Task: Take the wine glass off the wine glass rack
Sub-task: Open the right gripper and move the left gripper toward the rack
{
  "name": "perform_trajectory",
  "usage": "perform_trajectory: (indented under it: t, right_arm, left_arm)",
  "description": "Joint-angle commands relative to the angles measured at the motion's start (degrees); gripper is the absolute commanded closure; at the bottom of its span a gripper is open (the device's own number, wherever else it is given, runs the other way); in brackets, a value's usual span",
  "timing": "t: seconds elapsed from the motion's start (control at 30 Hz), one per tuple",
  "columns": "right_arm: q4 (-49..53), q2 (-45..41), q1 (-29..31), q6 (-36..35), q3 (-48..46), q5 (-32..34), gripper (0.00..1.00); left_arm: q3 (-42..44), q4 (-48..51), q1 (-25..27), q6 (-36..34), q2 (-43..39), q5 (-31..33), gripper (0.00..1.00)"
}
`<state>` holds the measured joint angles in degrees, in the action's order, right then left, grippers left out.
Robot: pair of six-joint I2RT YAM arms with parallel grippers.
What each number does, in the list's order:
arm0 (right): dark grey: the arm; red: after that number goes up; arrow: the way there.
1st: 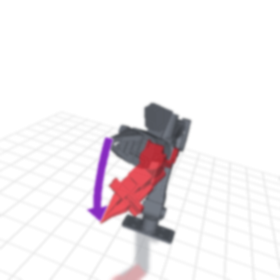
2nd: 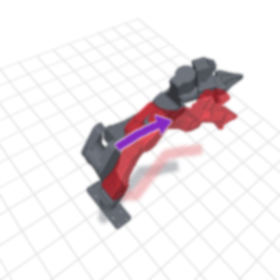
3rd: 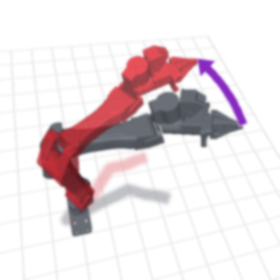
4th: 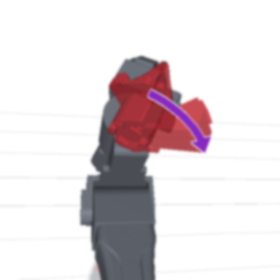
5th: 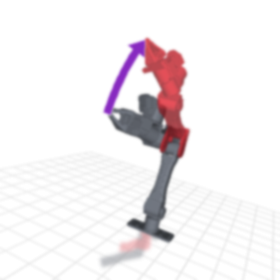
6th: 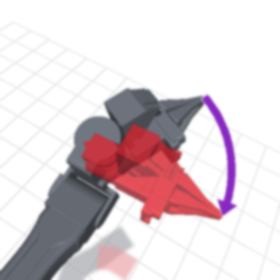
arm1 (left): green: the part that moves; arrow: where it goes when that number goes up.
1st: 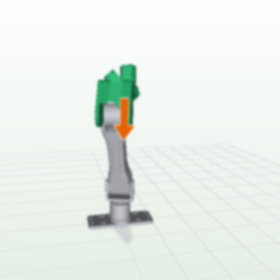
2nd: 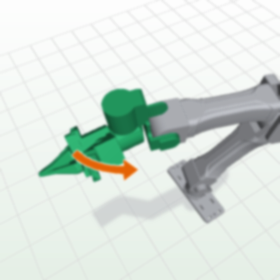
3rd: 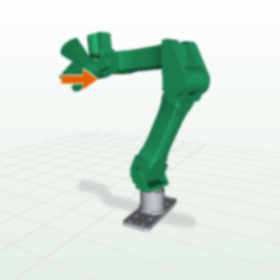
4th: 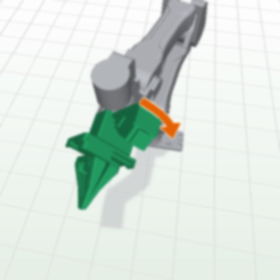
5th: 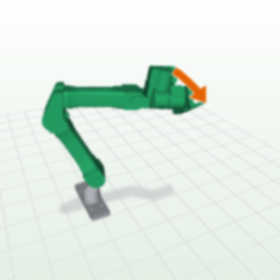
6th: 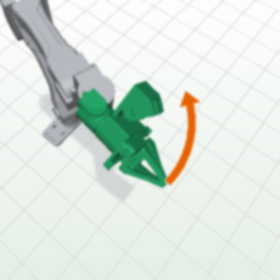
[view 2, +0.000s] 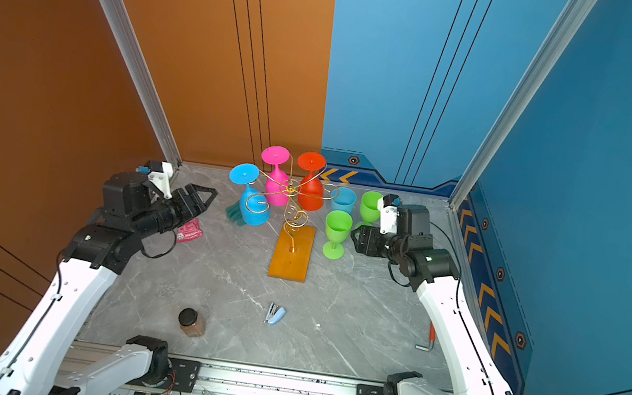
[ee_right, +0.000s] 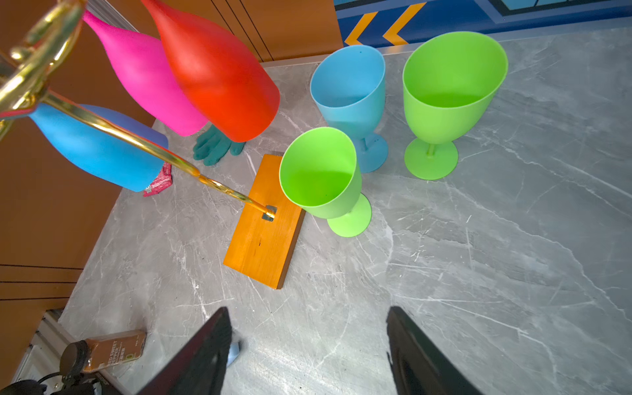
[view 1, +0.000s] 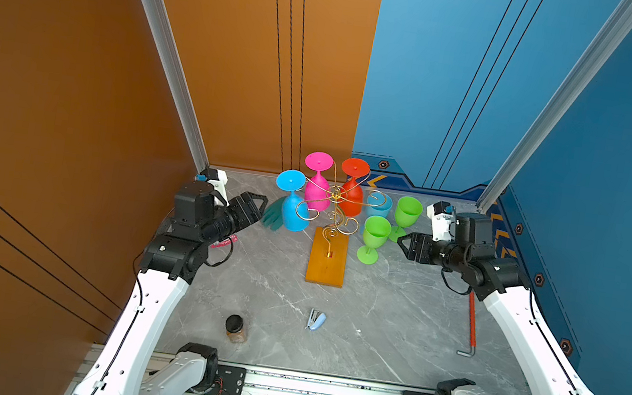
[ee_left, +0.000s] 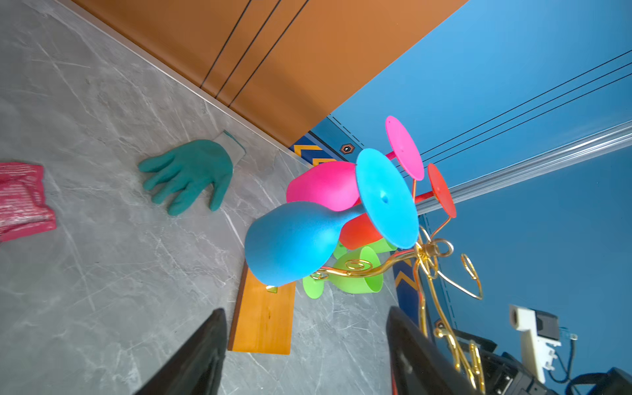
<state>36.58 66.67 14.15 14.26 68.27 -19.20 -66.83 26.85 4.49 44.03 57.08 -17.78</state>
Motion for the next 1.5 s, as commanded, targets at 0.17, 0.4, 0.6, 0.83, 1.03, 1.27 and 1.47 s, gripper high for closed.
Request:
perform_trajectory:
  t: [0.17, 0.4, 0.6, 0.83, 1.03, 1.27, 1.47]
  right_arm:
    - [-1.3, -6.8, -1.5, 0.2, -6.6, -3.6, 0.27]
    - [-1.4, -9.8, -2.6, 0.7, -9.4, -4.4, 0.26]
    - [-1.4, -11.0, -3.5, 1.1, -10.7, -4.8, 0.26]
    - [-1.4, -12.0, -4.2, 1.6, -11.0, -5.3, 0.26]
    - [-1.5, -12.4, -4.8, 1.7, -11.6, -5.6, 0.26]
    - [-2.1, -13.1, -5.4, 2.4, -12.8, -6.0, 0.26]
    - [-2.1, -14.1, -6.4, 2.4, -13.5, -6.5, 0.26]
  left_arm:
    - [-1.5, -12.1, -0.8, 8.5, 4.8, -10.4, 0.39]
    - [-1.7, -18.0, -0.9, 11.6, 8.2, -12.6, 0.45]
    - [-3.3, -18.1, -0.7, 11.5, 10.3, -12.3, 0.5]
    - [-3.8, -18.5, -0.5, 13.0, 12.9, -13.2, 0.57]
    - [-3.8, -19.5, -0.4, 14.1, 14.4, -13.5, 0.63]
    - [-3.5, -23.0, -0.3, 16.3, 16.1, -15.0, 0.71]
    - [-2.4, -25.1, -0.3, 18.0, 16.1, -15.0, 0.77]
